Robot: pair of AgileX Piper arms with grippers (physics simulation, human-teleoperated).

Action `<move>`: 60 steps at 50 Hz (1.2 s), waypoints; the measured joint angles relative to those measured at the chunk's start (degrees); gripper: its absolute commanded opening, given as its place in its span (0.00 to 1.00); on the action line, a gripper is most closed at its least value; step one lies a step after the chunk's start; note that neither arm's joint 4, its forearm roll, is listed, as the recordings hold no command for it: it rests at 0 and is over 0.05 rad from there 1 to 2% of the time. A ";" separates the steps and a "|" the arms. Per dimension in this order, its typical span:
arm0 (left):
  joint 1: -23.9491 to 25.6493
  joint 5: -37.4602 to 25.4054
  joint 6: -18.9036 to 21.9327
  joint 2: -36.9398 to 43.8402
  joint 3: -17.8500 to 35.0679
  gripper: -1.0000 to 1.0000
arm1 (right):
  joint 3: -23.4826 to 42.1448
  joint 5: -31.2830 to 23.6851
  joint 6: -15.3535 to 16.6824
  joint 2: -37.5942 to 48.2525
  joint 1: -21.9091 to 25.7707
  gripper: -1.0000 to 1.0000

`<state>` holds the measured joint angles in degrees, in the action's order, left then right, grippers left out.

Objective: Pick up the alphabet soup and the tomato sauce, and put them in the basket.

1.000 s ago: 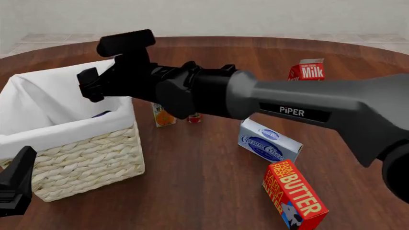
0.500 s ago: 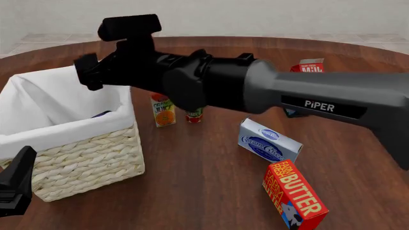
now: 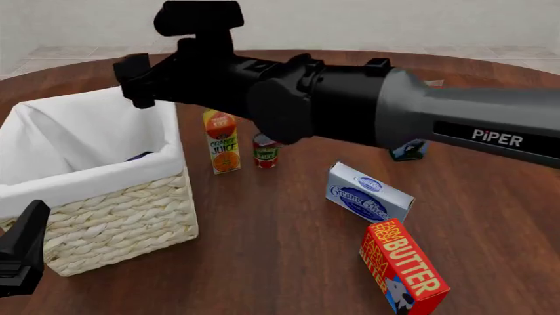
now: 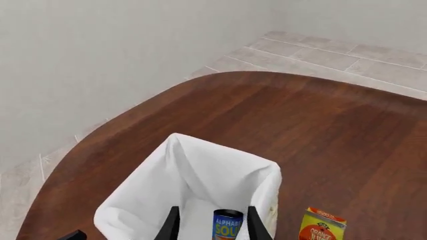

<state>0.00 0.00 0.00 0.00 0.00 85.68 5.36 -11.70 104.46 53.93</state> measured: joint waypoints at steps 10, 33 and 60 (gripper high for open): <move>0.00 0.00 0.00 0.00 0.00 1.00 | -1.58 0.02 -0.07 -2.18 -1.10 1.00; 0.00 0.00 0.00 0.00 0.00 1.00 | -4.05 -0.06 0.04 -5.49 -4.99 1.00; 0.00 0.00 0.00 0.00 0.00 1.00 | -5.93 0.10 0.81 -6.31 -10.91 1.00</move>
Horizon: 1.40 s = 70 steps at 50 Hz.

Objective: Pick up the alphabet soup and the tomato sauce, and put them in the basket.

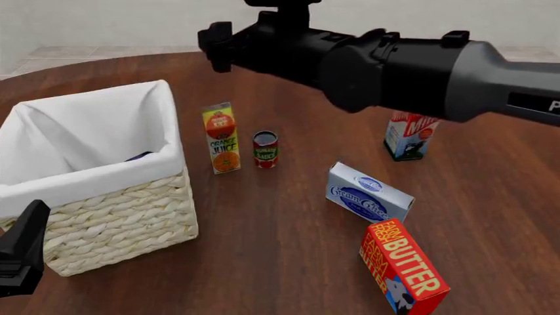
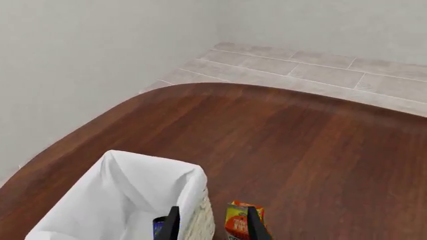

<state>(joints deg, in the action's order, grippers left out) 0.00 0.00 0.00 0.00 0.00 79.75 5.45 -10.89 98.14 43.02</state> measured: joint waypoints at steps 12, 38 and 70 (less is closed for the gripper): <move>0.00 0.00 0.00 0.00 0.00 1.00 | -0.79 0.00 0.47 -0.29 -2.53 1.00; 0.00 0.00 0.00 0.00 0.00 1.00 | -3.12 0.64 1.72 -0.80 -6.55 1.00; 0.00 0.00 0.00 0.00 0.00 1.00 | -5.88 1.90 4.03 0.62 -10.17 1.00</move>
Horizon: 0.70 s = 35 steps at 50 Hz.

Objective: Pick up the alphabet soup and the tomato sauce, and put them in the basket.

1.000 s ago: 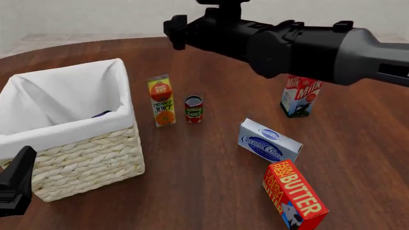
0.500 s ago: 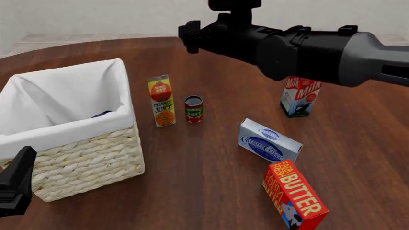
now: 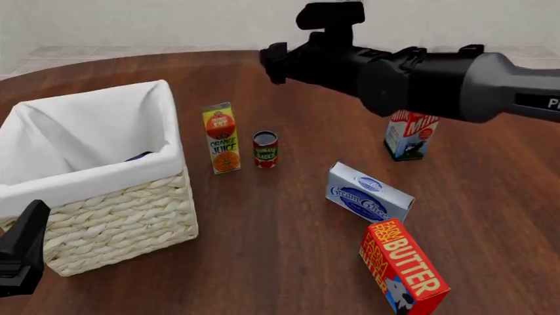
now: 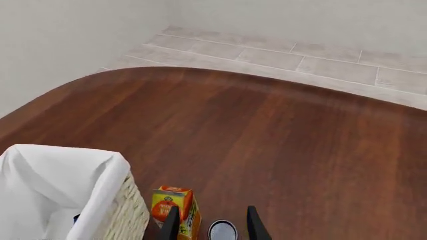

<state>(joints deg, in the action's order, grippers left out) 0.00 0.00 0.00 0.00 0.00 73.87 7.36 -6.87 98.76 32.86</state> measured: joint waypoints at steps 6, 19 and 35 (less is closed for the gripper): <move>0.00 0.00 0.00 0.00 0.00 1.00 | -0.27 0.13 0.27 0.82 -0.58 1.00; 0.00 0.00 0.00 0.00 0.00 1.00 | -0.63 0.59 0.50 2.52 -1.46 1.00; 0.00 0.00 0.00 0.00 0.00 1.00 | -0.98 0.81 0.78 4.31 -1.65 1.00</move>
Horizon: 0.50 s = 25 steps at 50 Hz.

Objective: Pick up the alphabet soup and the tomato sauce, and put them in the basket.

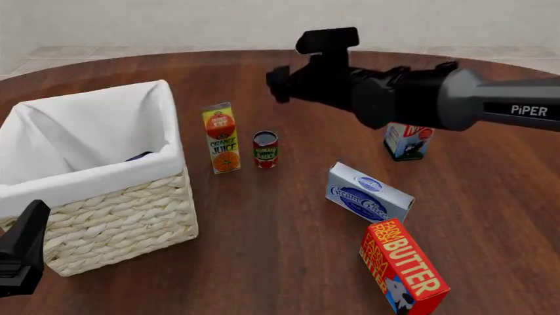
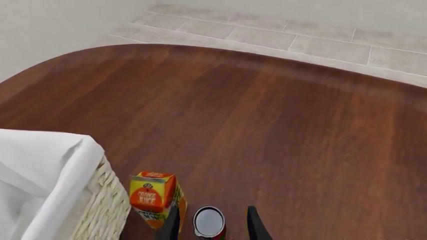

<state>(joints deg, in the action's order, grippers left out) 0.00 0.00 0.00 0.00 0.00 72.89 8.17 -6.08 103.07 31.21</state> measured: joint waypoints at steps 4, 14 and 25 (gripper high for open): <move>0.00 0.00 0.00 0.00 0.00 1.00 | 0.13 -0.18 0.31 0.55 -0.03 1.00; 0.00 0.00 0.00 0.00 0.00 1.00 | 0.75 -1.09 1.25 1.96 0.00 1.00; 0.00 0.00 0.00 0.00 0.00 1.00 | 1.34 -1.95 2.15 2.98 0.06 1.00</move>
<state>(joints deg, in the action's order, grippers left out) 0.00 0.00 0.00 0.00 0.00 74.23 6.22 -3.93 106.05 31.27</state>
